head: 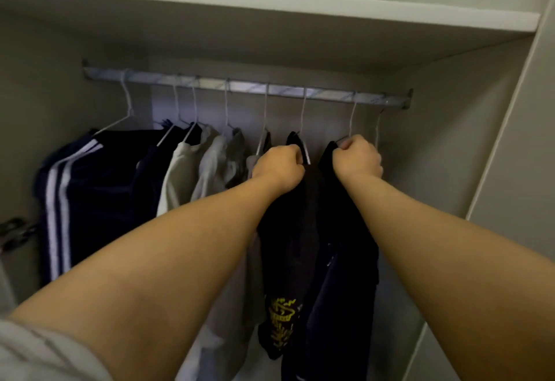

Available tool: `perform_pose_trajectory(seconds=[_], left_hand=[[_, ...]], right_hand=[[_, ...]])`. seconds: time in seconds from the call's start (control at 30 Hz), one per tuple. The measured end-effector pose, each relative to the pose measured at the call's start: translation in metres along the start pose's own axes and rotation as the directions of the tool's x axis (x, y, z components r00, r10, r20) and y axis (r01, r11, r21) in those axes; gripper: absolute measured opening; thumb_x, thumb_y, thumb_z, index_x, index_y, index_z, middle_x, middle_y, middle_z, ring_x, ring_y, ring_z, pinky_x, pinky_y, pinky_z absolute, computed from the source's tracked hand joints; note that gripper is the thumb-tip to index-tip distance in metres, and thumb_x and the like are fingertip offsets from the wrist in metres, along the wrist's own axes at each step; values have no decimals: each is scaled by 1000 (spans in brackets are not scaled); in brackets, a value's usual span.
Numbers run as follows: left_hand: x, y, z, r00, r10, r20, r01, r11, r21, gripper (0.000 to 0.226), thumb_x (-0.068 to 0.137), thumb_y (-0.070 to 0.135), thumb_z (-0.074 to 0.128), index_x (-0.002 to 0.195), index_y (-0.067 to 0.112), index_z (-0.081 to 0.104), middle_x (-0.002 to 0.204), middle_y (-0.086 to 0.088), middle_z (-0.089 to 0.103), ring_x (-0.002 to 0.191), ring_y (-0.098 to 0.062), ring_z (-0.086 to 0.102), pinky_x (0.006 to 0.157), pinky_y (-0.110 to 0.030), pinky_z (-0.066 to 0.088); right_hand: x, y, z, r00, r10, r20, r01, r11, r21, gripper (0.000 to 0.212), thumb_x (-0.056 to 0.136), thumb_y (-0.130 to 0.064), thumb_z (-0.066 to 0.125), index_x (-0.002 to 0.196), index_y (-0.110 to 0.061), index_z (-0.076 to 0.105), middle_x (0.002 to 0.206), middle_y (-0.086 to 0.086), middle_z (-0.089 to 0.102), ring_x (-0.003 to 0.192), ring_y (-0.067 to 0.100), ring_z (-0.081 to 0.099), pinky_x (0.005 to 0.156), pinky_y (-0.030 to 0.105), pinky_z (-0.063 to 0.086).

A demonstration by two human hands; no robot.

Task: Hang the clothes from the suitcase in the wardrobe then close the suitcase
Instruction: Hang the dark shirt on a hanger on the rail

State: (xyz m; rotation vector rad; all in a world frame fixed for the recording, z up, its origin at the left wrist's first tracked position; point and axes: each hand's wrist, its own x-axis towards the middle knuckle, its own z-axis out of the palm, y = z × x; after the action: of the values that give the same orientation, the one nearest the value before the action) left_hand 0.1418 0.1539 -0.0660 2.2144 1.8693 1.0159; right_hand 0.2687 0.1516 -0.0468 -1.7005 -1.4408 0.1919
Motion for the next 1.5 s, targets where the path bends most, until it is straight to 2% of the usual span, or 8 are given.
perform_pose_trajectory(seconds=[0.2,0.4,0.53,0.77,0.9,1.03,1.3,1.5], left_hand=[[-117,-61,-18,961,-275,18,273,959,78,23,91,15,46,109,12,59,110,-12,62,98,-31,58,76,-34,48],[-248,-139,-49,814,-581,12,574,807,137,24,92,14,43,110,13,58,109,-11,62,87,-27,55,67,-34,47],[-340,-184,-74,662,-749,-19,744,654,141,28,91,14,42,111,12,61,118,-15,61,108,-34,57,89,-38,50],[-493,-245,-114,376,-924,-76,927,374,35,28,92,18,46,112,13,64,121,-11,63,114,-28,57,93,-30,46],[-573,-273,-131,237,-970,-53,970,239,-36,26,91,15,48,111,9,64,116,-13,64,109,-28,59,92,-31,48],[-643,-308,-155,117,-993,9,992,116,-41,25,91,10,48,109,4,64,115,-15,63,105,-28,60,89,-33,48],[-727,-387,-218,26,-1000,3,995,25,-97,27,93,14,43,108,7,63,112,-13,66,103,-27,61,89,-33,50],[-758,-448,-228,-28,-997,74,991,-37,-129,27,93,17,42,109,10,62,113,-11,65,102,-26,61,88,-34,51]], right_hand=[[-109,-22,55,946,-139,294,104,986,134,19,92,-18,46,106,-16,60,119,11,60,112,32,53,98,40,44],[-231,-52,113,752,-233,616,118,968,222,27,93,-10,42,111,-7,62,120,16,60,107,34,55,78,29,40],[-323,-71,153,527,-283,801,138,959,248,15,93,-11,44,93,-15,58,107,11,62,85,24,49,72,27,38],[-477,-112,208,176,-309,935,262,930,258,28,91,-11,45,64,-18,49,91,11,59,85,26,56,80,31,49],[-576,-124,225,-159,-191,969,335,912,235,30,93,-11,44,64,-17,44,71,9,55,54,17,48,35,11,35],[-660,-140,234,-353,-38,935,356,918,172,26,94,-9,42,69,-15,47,64,3,50,49,12,44,37,13,30],[-767,-212,290,-324,-37,945,334,930,151,27,95,-13,44,118,-5,55,69,5,52,52,15,44,44,20,30],[-810,-235,346,-329,19,944,441,887,135,11,92,-8,44,96,-6,54,84,14,59,51,16,46,45,21,31]])
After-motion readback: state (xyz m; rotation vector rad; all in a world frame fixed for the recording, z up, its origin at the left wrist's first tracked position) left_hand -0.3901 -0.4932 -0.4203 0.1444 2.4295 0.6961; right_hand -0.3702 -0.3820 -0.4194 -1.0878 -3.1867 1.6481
